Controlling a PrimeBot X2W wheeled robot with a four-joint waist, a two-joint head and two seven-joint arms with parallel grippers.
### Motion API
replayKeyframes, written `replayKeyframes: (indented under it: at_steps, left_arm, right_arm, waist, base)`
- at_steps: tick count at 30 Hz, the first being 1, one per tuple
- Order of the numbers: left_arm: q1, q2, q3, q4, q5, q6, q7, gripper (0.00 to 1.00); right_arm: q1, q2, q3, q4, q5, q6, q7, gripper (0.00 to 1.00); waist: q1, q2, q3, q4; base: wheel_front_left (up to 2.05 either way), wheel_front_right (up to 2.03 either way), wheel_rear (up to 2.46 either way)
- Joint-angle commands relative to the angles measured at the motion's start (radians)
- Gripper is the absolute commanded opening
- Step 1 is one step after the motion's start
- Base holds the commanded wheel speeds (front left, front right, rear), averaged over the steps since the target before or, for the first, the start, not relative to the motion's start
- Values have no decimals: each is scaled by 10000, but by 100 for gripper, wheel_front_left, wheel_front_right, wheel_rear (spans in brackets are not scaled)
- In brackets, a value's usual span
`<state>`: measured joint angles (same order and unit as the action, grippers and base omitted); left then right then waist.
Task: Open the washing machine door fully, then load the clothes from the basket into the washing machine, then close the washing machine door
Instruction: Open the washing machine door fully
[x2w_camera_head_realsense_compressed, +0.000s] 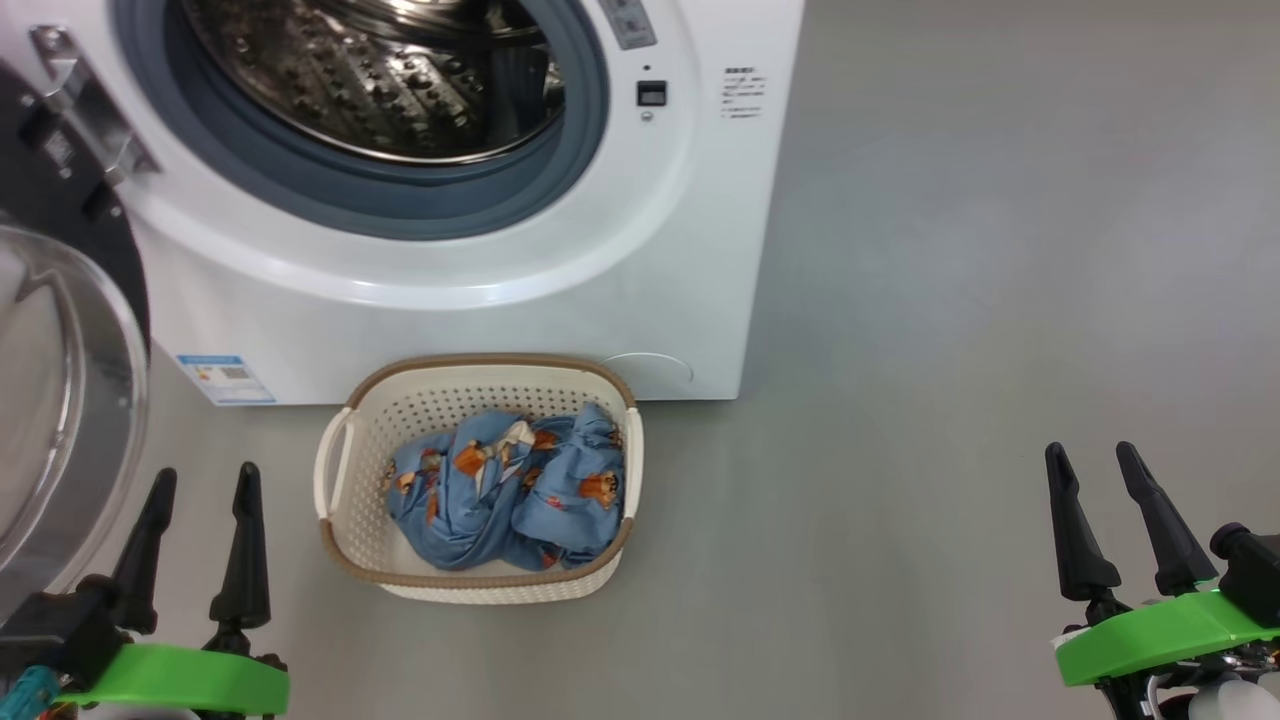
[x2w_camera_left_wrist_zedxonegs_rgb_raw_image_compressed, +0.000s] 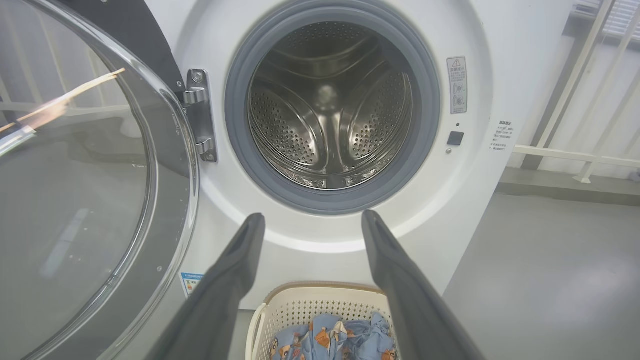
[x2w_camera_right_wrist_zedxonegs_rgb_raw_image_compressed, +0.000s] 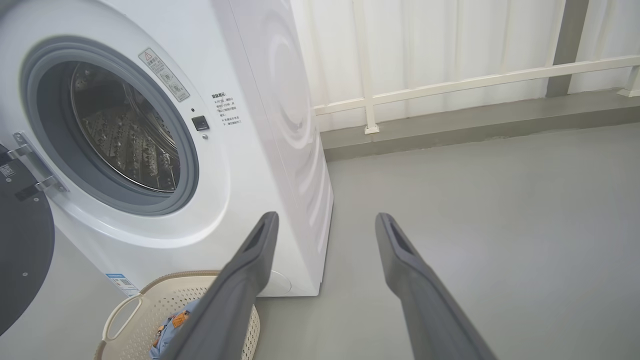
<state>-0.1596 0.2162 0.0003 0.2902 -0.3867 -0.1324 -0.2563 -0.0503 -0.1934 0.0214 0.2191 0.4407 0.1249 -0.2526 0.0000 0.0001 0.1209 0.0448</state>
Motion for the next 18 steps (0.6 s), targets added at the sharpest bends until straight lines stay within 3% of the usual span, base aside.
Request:
replayKeyframes:
  at_steps: [1,18]
  left_arm:
    - [-78,368,295,-318,-73,17,-55,100]
    - [101,437,-185,-179,-220,17,-55,100]
  right_arm:
    - [81,-130,129,-270,69,58,-92,100]
    - [214,-70,54,-281,105,58,-92,100]
  waist:
    - [0,-1,-53,-314]
    - [0,-1,-240,-668]
  base:
    - [0,0,0]
    - [0,0,0]
